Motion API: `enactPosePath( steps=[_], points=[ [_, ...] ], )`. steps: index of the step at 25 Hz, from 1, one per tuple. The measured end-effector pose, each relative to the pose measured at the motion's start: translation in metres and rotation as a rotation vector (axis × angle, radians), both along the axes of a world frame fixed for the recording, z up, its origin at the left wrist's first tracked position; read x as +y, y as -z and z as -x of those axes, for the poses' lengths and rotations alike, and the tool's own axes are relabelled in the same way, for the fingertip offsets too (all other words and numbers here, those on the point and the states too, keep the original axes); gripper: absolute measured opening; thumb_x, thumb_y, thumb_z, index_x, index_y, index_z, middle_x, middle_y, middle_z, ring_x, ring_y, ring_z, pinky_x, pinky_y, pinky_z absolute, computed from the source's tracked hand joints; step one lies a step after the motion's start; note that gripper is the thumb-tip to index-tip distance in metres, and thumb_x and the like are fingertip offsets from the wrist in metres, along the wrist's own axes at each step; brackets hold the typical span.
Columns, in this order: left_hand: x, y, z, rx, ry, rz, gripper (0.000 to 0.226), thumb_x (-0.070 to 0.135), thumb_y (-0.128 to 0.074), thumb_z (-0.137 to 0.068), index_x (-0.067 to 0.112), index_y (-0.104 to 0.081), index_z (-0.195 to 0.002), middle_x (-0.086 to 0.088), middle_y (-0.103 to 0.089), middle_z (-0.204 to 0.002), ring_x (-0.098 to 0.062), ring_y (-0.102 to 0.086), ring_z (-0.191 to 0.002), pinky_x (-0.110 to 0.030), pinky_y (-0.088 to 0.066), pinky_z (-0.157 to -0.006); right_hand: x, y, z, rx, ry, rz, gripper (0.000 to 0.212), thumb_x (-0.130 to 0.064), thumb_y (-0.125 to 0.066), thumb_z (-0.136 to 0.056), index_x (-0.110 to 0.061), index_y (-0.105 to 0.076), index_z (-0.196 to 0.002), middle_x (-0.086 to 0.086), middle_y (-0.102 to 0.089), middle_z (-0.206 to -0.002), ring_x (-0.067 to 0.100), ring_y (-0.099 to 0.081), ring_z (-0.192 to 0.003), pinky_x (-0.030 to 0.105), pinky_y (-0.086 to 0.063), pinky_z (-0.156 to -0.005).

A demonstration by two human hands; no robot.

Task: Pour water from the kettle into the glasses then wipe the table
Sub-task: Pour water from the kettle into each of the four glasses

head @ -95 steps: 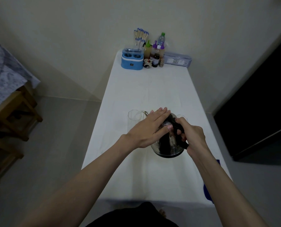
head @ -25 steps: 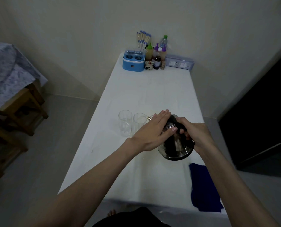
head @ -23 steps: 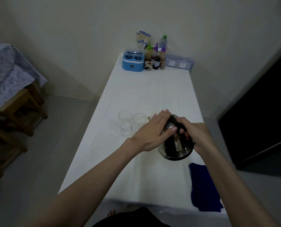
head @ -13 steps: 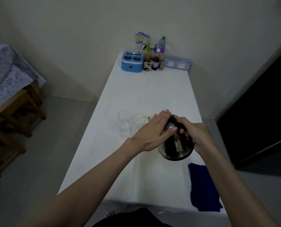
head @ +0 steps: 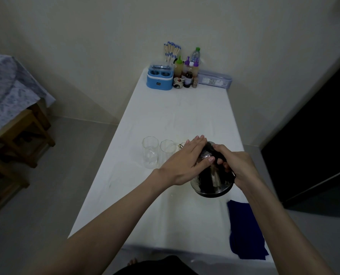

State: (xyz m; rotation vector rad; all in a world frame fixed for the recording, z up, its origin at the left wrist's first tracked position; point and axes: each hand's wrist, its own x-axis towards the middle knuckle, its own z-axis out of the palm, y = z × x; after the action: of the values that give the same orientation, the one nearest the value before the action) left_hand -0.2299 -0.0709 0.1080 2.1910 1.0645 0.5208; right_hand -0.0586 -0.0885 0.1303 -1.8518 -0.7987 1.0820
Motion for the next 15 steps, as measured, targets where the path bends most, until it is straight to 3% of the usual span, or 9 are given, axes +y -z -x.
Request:
enactPosePath(
  steps=[15],
  points=[
    [0.0026, -0.0008, 0.0024, 0.001, 0.001, 0.013, 0.069, 0.049, -0.032, -0.101, 0.012, -0.010, -0.156, -0.002, -0.008, -0.165, -0.006, 0.001, -0.150, -0.024, 0.003, -0.121, 0.0024, -0.0007, 0.0009, -0.014, -0.002, 0.000, 0.050, -0.056, -0.079, -0.057, -0.008, -0.076, -0.069, 0.003, -0.068, -0.060, 0.018, -0.053, -0.059, 0.035, -0.046, -0.065]
  ],
)
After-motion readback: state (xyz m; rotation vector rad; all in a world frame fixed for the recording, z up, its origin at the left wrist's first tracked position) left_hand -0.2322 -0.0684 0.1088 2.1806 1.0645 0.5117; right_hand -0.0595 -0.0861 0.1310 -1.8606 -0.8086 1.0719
